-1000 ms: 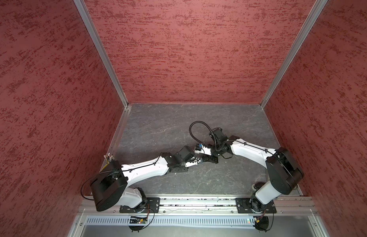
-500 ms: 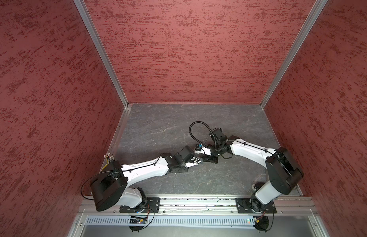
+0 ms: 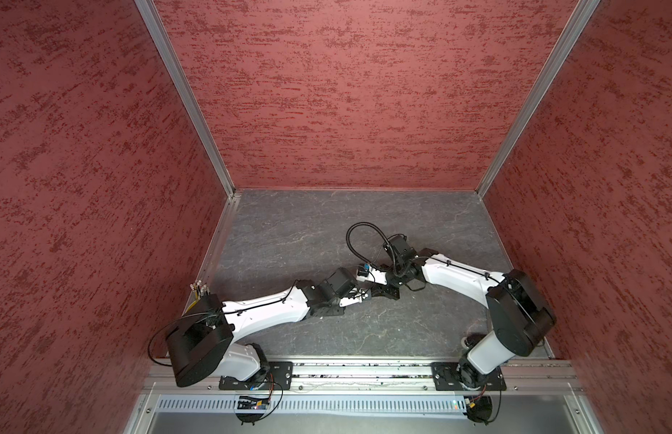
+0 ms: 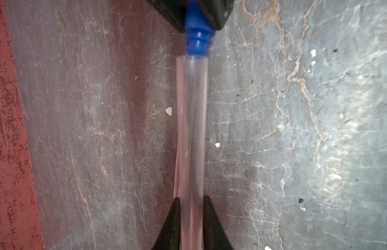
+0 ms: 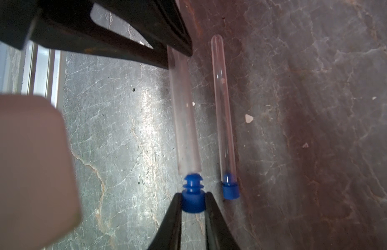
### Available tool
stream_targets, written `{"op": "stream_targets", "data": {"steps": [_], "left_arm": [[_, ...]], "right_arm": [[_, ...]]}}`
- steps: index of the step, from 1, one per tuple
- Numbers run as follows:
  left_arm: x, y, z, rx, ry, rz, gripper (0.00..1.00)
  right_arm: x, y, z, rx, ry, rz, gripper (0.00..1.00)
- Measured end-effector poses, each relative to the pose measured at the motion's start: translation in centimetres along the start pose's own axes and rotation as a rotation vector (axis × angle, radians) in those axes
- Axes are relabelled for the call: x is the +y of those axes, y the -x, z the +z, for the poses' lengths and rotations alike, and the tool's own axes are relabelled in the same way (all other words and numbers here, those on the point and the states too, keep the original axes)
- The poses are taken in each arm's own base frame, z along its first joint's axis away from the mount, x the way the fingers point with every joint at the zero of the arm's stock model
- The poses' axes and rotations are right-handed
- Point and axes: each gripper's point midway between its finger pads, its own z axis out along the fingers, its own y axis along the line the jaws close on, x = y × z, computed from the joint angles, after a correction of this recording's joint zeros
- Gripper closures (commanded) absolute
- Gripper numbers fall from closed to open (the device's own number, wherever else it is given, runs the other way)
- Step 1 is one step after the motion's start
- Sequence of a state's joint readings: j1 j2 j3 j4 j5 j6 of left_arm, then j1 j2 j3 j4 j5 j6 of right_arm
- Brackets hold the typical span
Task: Insert stoppers into test tubes
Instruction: Insert the stopper into the test tube.
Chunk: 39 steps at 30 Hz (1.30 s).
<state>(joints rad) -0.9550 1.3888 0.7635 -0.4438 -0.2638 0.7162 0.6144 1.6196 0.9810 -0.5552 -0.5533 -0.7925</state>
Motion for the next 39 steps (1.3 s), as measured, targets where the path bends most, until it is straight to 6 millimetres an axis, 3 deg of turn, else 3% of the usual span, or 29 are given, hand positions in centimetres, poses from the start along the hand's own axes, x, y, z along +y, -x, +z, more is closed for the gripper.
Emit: {"op": "stream_targets", "data": {"steps": [39], "left_arm": [[-0.37,0.03,0.49,0.002,-0.005,0.018,0.81]], "right_arm": [[0.03,0.09,-0.15,0.004,0.003,-0.006,0.80]]}}
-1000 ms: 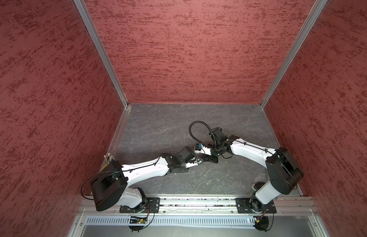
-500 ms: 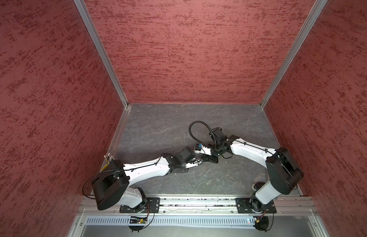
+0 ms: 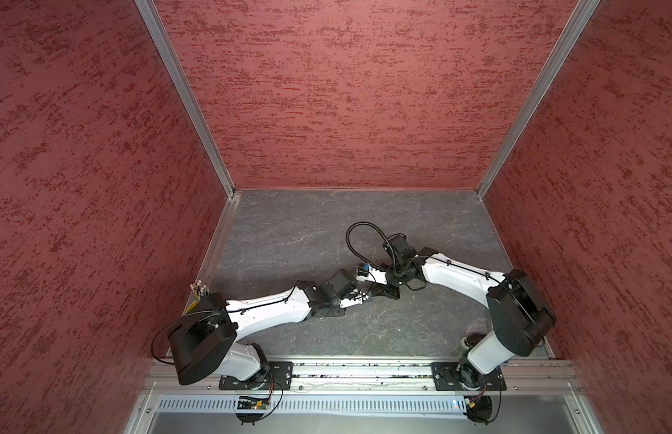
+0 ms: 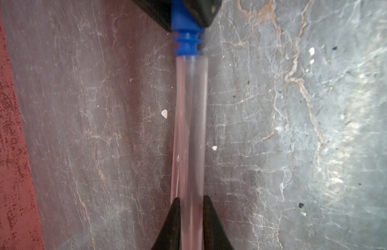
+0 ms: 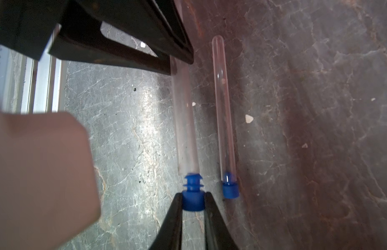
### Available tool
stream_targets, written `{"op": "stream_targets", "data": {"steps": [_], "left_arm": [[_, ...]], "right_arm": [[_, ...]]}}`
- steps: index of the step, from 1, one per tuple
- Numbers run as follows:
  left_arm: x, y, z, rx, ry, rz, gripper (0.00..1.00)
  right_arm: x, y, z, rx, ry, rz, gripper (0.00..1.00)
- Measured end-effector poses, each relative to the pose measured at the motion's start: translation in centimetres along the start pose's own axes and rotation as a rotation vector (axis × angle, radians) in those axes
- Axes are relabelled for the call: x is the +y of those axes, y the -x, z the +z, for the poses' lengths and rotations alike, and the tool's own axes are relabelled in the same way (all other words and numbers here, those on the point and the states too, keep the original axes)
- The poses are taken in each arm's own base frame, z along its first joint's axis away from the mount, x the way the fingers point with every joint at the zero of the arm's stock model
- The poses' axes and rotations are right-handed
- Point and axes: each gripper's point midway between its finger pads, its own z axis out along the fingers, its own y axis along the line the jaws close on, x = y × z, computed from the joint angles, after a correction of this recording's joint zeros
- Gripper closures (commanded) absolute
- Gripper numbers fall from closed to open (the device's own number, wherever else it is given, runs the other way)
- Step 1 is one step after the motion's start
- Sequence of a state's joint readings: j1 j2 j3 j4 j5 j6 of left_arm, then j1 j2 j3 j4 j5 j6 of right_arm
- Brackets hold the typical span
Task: Insert stoppers into test tubes
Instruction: Insert the stopper into the test tube.
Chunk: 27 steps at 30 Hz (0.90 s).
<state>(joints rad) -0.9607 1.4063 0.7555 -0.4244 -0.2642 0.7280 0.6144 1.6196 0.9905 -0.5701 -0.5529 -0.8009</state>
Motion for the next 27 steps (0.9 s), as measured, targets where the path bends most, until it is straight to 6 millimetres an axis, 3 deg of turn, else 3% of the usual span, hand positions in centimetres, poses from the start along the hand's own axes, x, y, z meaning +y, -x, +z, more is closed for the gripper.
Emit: {"op": "stream_targets", "data": {"steps": [27], "left_arm": [[0.24,0.60,-0.04,-0.023,0.012,0.000,0.81]], "right_arm": [[-0.05,0.32,-0.16,-0.004,0.003,-0.001,0.80]]}}
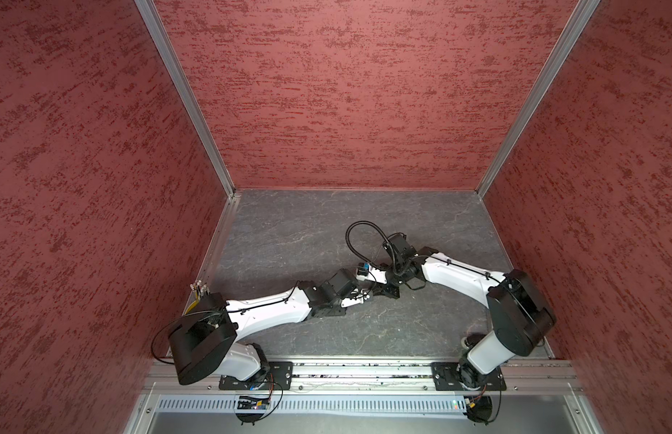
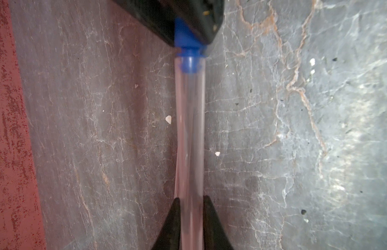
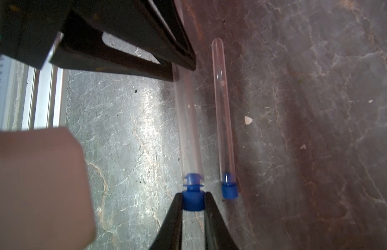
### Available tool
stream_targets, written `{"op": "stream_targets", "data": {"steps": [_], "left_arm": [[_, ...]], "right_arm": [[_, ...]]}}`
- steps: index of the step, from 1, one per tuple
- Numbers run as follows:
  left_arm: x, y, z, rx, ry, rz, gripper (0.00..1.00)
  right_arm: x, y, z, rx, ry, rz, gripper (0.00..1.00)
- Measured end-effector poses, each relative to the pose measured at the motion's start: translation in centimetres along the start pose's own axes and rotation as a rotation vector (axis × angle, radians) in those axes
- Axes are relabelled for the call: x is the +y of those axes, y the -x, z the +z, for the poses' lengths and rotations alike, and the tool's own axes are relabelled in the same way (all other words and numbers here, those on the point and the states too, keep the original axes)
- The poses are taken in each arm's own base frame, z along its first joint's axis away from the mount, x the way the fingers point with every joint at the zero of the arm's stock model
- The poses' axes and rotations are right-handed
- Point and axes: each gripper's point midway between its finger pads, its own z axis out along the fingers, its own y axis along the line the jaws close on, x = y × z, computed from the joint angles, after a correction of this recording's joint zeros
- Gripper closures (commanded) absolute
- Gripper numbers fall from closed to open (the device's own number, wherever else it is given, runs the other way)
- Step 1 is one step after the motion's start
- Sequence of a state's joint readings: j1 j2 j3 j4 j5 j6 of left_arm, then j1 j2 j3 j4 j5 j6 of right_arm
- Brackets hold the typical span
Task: Insert stoppers into test tubes
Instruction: Insert the stopper into the test tube.
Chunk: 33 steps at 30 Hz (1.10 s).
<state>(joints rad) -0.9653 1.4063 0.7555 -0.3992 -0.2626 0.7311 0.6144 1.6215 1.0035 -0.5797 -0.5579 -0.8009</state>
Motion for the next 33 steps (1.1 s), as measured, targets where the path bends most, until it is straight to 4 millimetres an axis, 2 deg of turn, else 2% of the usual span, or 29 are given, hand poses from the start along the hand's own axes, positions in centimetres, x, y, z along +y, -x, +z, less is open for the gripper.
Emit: {"op": "stream_targets", "data": {"steps": [4,11,17,29,33], "left_arm": [[0.0,0.1,0.0,-0.005,0.001,-0.001,0.81],[-0.2,0.5,0.0,-0.023,-0.008,0.001,0.81],[-0.2,0.5,0.0,-0.022,-0.009,0.001,0.81],[-1.0,0.2,0.4,-0.009,-0.029,0.012,0.81],[-1.7,0.0,0.5,-0.003,-0.044,0.016,0.81]], "right_arm": [[0.0,0.0,0.0,0.001,0.001,0.000,0.75],[0.0,0.0,0.0,0.002,-0.001,-0.007,0.61],[-0.2,-0.2,0.0,0.011,-0.009,-0.018,0.44],[-0.9,-1.0,-1.0,0.042,-0.075,-0.032,0.41],[-2.0,-1.6,-1.9,0.052,-0.123,-0.021,0.41]]}}
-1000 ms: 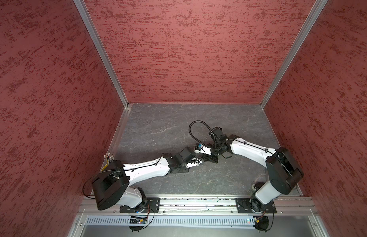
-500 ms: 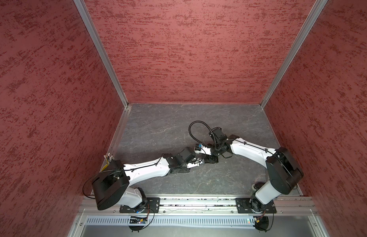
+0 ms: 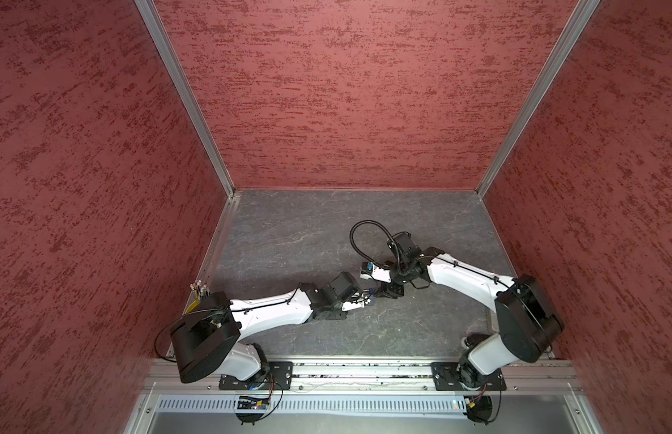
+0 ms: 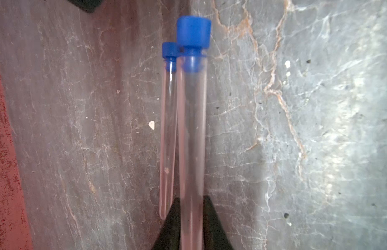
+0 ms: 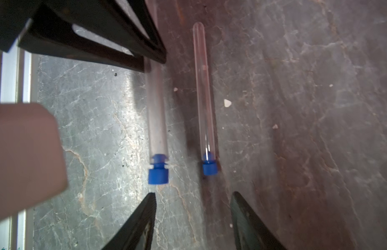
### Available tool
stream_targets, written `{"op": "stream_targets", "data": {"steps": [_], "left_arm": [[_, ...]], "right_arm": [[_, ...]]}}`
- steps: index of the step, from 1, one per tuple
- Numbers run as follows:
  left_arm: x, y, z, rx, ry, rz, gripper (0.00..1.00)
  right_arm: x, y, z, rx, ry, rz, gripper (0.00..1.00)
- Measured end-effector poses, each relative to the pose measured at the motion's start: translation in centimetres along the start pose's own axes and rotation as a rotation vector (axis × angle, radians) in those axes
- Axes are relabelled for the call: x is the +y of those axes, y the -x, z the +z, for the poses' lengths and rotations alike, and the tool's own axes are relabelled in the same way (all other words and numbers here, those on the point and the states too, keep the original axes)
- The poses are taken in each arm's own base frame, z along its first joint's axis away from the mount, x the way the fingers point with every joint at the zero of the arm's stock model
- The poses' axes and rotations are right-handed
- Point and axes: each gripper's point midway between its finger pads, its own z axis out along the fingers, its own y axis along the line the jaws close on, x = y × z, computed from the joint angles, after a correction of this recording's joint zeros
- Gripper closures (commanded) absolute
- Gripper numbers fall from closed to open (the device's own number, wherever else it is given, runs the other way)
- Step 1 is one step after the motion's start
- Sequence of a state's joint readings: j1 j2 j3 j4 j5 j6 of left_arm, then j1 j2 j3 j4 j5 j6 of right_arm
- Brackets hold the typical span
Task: Insert stoppers into test tubes
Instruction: Insert the stopper into the test tube, then place the test tube at the center of the board.
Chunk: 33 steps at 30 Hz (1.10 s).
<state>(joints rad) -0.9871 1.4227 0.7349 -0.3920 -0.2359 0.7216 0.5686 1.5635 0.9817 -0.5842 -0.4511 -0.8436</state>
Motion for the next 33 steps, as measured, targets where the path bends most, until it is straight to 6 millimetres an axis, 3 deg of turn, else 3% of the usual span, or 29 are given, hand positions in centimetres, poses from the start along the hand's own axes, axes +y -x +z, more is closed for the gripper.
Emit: {"op": "stream_targets", "data": {"steps": [14,26,33], "left_arm": [[-1.7,-0.7,1.3,0.034,-0.059,0.011,0.81],[-2.5,-1.0,2.3,0.051,-0.088,0.018,0.81],[-2.3,-0.5,2.4,0.043,-0.082,0.016,0.74]], "right_arm": [[-4.0,-3.2,-3.1,0.038,-0.156,0.093,0.41],[-4.8,-3.6,-4.0,0.037,-0.193,0.107,0.41],[-4.8,-3.7,-3.9,0.037,-0.197,0.103,0.41]]}}
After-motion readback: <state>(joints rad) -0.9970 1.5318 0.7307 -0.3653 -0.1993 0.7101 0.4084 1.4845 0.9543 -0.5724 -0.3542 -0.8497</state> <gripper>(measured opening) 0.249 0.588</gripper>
